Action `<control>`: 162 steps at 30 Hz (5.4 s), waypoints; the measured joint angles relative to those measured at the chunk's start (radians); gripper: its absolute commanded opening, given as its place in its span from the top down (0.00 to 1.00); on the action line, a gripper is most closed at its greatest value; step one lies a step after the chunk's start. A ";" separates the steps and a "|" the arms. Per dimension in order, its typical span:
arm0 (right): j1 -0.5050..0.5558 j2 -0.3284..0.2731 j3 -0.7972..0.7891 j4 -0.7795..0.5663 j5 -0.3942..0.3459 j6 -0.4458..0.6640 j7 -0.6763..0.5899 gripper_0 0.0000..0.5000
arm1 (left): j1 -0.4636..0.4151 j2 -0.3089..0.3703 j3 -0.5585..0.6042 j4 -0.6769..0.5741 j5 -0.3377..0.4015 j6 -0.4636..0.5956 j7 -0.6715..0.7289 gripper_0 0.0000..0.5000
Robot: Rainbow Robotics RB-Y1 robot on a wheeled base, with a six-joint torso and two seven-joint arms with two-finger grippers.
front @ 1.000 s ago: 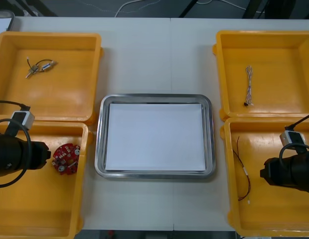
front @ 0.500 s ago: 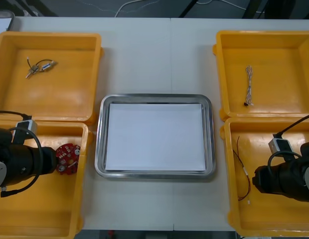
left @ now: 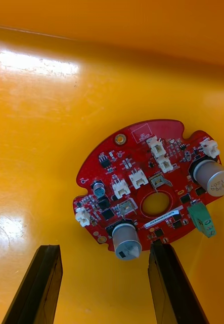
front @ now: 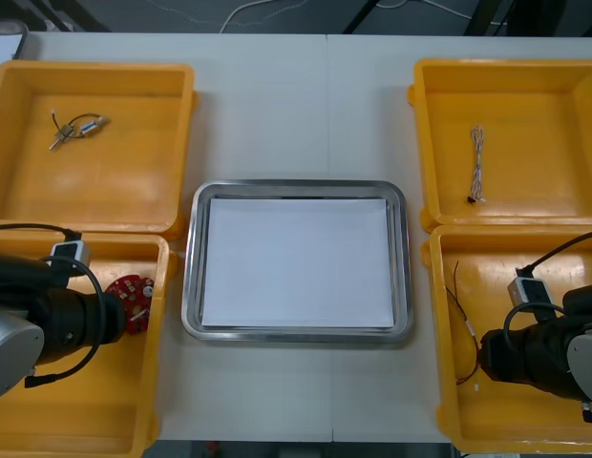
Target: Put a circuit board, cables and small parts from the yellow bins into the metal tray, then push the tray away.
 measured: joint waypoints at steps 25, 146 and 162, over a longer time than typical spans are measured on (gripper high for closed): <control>0.006 0.020 0.021 0.053 0.023 -0.058 0.000 1.00 | 0.000 -0.047 -0.056 0.000 -0.086 0.000 0.069 0.03; -0.096 0.019 -0.263 -0.026 -0.124 0.210 0.092 1.00 | 0.165 0.031 0.170 -0.039 0.114 -0.044 -0.040 0.00; -0.089 0.017 -0.268 -0.001 -0.134 0.210 0.092 0.00 | 0.182 0.031 0.133 0.040 0.062 -0.219 -0.014 0.00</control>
